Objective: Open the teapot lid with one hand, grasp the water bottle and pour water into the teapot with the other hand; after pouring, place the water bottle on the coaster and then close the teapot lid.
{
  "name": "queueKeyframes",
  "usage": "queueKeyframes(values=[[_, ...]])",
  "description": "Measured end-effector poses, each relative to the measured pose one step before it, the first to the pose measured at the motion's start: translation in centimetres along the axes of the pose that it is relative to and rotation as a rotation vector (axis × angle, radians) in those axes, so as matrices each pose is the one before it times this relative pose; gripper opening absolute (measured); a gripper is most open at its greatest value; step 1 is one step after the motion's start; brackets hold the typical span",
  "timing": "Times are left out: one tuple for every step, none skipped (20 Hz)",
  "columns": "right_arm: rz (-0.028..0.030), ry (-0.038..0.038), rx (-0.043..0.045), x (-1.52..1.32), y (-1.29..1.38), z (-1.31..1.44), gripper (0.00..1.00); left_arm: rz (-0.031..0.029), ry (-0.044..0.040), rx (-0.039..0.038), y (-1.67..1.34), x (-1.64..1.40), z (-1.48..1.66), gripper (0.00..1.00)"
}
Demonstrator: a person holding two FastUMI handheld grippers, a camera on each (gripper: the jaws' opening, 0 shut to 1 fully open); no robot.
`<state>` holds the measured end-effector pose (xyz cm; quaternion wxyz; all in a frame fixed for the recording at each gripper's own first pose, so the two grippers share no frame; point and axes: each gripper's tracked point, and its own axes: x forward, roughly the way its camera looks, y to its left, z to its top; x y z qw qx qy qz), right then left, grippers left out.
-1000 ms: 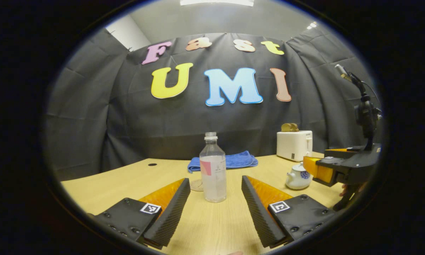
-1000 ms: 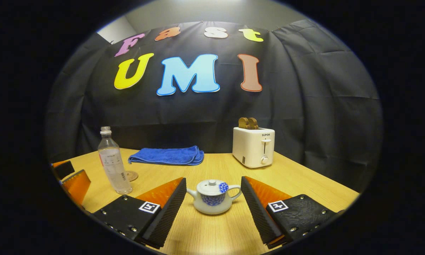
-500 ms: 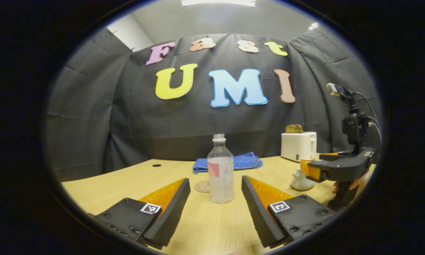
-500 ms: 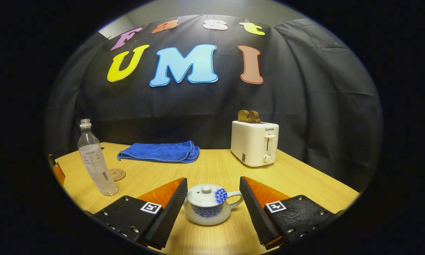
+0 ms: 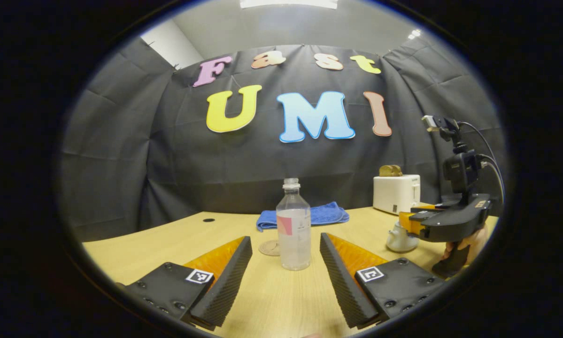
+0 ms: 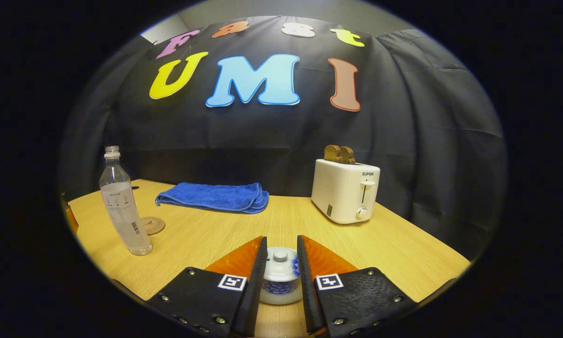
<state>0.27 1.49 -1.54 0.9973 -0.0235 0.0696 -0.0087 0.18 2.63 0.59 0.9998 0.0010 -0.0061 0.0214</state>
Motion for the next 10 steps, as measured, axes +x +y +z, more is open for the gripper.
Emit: queueKeyframes(values=[[-0.00715,0.00523,0.00912,-2.607,-0.306,2.382,0.06,0.00004,-0.00019,0.00115,0.026,-0.022,0.033,1.0],[-0.00676,0.00482,0.00428,2.51,0.286,-1.776,0.1,0.00126,-0.00018,0.00117,0.023,0.007,-0.012,1.0],[0.00459,-0.00031,0.00359,0.214,0.013,-0.009,0.1,0.00197,-0.00208,0.00092,0.078,-0.102,0.089,1.0],[0.00416,-0.00173,-0.00663,0.066,0.02,0.069,0.1,0.00119,-0.00202,0.00106,0.123,-0.014,0.037,1.0],[-0.01114,-0.00851,0.0009,0.043,-0.205,0.145,0.1,-0.00101,-0.00066,0.00161,-0.011,0.0,0.044,1.0],[-0.00372,-0.00002,-0.00171,-0.012,0.095,0.031,0.01,-0.00121,0.00069,0.00149,0.021,0.096,-0.024,1.0],[-0.00136,0.0014,-0.01304,0.045,0.017,0.011,0.01,0.00023,0.00174,0.00183,-0.003,-0.022,0.0,1.0],[0.00382,-0.00225,-0.00708,-0.02,0.026,0.088,0.01,-0.00079,-0.00044,0.00121,0.002,0.031,-0.026,1.0],[0.00288,-0.00313,-0.00058,-0.003,-0.043,-0.058,0.01,-0.0023,0.00211,0.00164,-0.044,0.038,0.013,1.0],[0.00545,-0.0043,0.00889,-0.055,0.073,0.108,0.01,0.00041,0.0018,0.00103,-0.023,0.057,-0.131,1.0]])
